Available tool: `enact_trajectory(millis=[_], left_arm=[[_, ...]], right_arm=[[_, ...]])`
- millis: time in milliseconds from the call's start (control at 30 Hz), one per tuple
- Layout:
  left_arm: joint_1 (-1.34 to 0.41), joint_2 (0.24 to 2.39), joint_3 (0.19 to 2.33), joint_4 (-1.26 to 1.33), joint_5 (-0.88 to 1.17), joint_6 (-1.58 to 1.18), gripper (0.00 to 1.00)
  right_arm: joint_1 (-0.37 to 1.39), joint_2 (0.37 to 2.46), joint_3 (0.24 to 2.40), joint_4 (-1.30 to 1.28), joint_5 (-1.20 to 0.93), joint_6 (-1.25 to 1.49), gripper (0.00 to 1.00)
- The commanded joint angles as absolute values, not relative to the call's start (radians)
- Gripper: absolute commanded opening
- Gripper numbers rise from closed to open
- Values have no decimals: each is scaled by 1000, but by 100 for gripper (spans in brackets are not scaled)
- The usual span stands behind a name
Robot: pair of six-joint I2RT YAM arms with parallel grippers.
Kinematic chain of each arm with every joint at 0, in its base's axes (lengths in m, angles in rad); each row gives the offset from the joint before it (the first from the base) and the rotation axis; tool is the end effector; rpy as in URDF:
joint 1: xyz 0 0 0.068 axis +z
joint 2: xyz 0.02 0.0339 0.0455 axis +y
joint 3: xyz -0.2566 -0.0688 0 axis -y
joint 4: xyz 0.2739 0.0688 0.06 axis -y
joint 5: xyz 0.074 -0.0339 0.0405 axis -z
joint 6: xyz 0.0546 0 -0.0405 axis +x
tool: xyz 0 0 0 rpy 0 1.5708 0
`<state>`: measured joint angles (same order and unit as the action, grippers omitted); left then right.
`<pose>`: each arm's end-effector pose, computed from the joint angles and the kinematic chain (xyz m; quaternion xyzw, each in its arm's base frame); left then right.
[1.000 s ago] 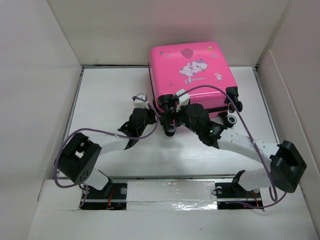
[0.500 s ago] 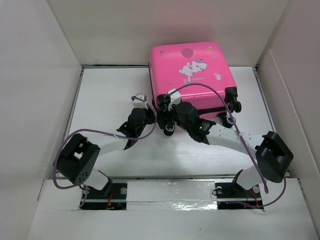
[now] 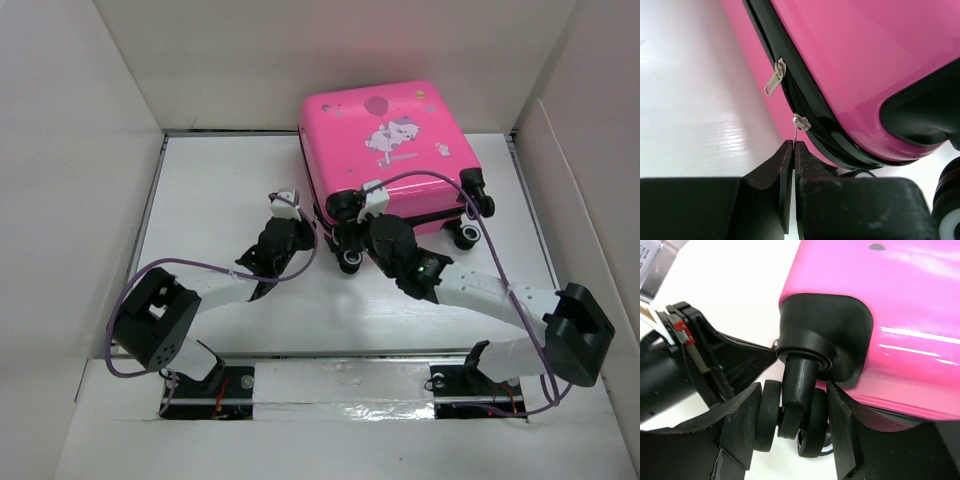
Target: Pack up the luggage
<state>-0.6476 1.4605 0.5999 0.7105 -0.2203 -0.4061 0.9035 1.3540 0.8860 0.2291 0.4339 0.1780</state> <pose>0.2797 -0.1966 0.1809 0.0196 0.7567 -0.2539 0.6022 0.2386 0.2657 0.2649 -0.1482 0.7651 0.1655 0.6044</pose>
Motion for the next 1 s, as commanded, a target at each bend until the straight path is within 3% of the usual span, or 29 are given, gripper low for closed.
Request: enact_trajectory(millis=[0, 433, 633, 933, 967], left_arm=[[-634, 1440, 598, 727, -275, -373, 0], [-680, 1439, 583, 798, -115, -384, 0], [-670, 1451, 629, 750, -193, -316, 0], [-615, 1531, 693, 729, -264, -342, 0], [-615, 1522, 687, 735, -262, -356, 18]], right_arm=[[885, 1273, 861, 134, 479, 97, 0], [885, 968, 804, -162, 465, 83, 0], [885, 813, 736, -261, 402, 106, 0], [885, 746, 726, -299, 325, 106, 0], [894, 747, 727, -293, 316, 94, 0]])
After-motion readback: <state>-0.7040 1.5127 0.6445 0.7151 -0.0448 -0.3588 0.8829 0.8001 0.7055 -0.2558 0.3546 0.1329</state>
